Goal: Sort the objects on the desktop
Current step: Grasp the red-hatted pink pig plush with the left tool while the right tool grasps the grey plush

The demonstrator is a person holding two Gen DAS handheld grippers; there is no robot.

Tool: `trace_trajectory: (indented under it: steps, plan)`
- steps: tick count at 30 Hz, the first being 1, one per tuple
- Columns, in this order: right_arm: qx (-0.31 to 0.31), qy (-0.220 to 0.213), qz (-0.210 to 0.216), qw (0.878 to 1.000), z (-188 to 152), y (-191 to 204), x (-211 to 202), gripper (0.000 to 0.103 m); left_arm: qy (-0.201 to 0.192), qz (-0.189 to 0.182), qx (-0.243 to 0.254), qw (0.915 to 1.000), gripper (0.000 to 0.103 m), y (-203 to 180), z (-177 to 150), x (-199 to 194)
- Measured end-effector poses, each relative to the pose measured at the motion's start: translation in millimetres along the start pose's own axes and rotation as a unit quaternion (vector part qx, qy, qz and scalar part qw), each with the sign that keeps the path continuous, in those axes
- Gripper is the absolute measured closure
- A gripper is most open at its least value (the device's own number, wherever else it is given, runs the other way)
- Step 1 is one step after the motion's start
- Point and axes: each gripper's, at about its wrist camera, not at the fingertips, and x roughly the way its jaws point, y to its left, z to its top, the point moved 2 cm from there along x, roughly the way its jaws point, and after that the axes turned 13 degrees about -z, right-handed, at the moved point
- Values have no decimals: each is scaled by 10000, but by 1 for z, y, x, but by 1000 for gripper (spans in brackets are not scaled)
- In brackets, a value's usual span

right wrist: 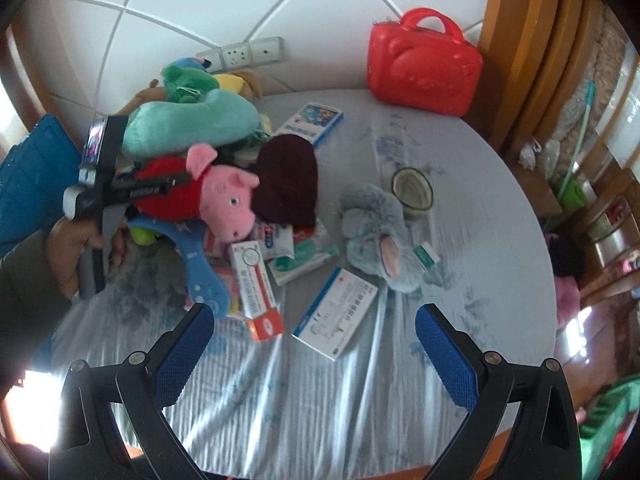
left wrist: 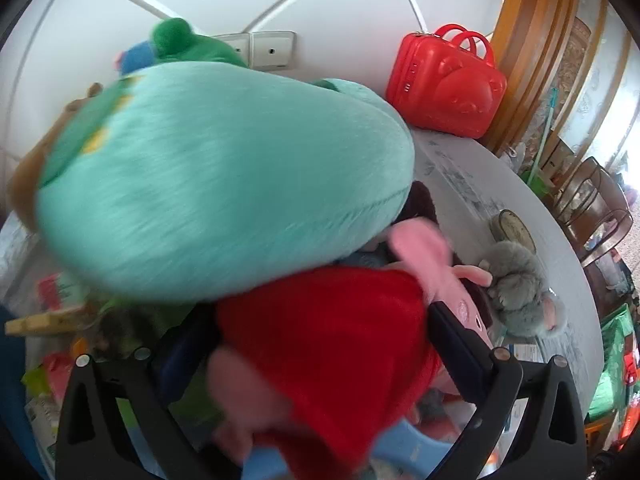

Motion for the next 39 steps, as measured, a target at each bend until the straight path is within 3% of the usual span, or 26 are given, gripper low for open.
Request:
trace_trajectory:
  steps: [4,8,10,14,21,30,34,35,38,39]
  plan:
    - [19,105,-47,9999,-2,-3,5,1,140,-59,-62,9999,3,-1,3,15]
    - [32,130,-56,9999,1,-5,10,1,114,-120,14,9999,34,-8,0,0]
    - [31,129,-62,9999,4,-7,16,1,87,-163,68,9998,38,-12,-4,-11]
    - [-63,81,-150,9998,14,-11,38,1,-41,-244,161,9996,40,-21,-14,-41]
    - [-126,86,-252,9996,47,-16,113,1,-325,-177,192,9991,40,-30,-20,-99]
    - [-182,687,-479,9963,65,-16,241,1,-551,158,121,9983,40,-25,-26,-157]
    - [-221,924,-587,9937,64,-16,275,1,-613,257,1,9978,40,-20,-31,-172]
    - [-239,968,-609,9932,63,-15,281,5,-623,265,-12,9977,40,-20,-32,-174]
    - [-228,1181,-580,9910,60,-17,293,46,-645,280,-44,9975,40,-20,-34,-178]
    - [-229,1203,-564,9909,59,-17,293,46,-654,284,-54,9974,40,-21,-35,-179]
